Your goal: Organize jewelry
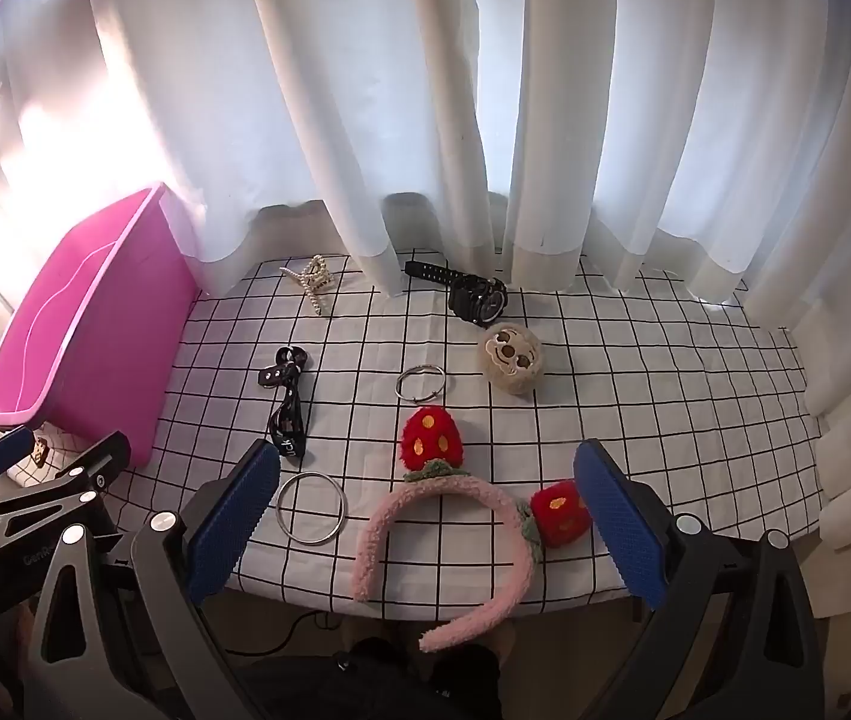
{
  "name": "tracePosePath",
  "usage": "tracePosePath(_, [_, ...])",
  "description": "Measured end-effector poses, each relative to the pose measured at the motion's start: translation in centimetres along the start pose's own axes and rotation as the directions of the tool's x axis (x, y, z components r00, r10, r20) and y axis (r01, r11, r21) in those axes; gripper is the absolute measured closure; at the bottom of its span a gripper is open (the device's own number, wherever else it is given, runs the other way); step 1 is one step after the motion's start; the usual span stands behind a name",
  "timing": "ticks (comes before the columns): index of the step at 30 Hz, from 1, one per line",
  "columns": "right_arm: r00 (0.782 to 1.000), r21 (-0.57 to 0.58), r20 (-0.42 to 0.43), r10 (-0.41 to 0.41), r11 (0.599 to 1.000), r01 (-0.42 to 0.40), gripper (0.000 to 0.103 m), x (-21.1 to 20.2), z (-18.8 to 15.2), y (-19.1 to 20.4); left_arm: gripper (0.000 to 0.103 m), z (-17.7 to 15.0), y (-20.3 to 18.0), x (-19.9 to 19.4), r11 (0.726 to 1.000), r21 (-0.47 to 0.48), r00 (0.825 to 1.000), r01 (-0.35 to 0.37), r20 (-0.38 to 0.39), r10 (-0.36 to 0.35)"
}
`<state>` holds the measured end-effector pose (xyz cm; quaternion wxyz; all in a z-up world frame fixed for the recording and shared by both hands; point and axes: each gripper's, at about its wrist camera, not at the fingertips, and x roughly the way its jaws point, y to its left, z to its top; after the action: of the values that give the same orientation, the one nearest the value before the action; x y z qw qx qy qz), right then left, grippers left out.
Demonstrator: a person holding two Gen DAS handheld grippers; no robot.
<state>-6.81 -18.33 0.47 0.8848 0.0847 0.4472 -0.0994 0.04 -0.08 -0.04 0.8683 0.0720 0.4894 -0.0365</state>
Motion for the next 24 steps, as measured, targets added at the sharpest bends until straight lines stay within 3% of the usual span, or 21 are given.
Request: tracePosePath(24, [1.000,0.001,-0.004,0.001,1.000,-0.001,0.009,0.4,-0.1,0.0,0.006,-0.1,0.8,0.2,1.000,-0.011,1.000,-0.009,0.011,0.009])
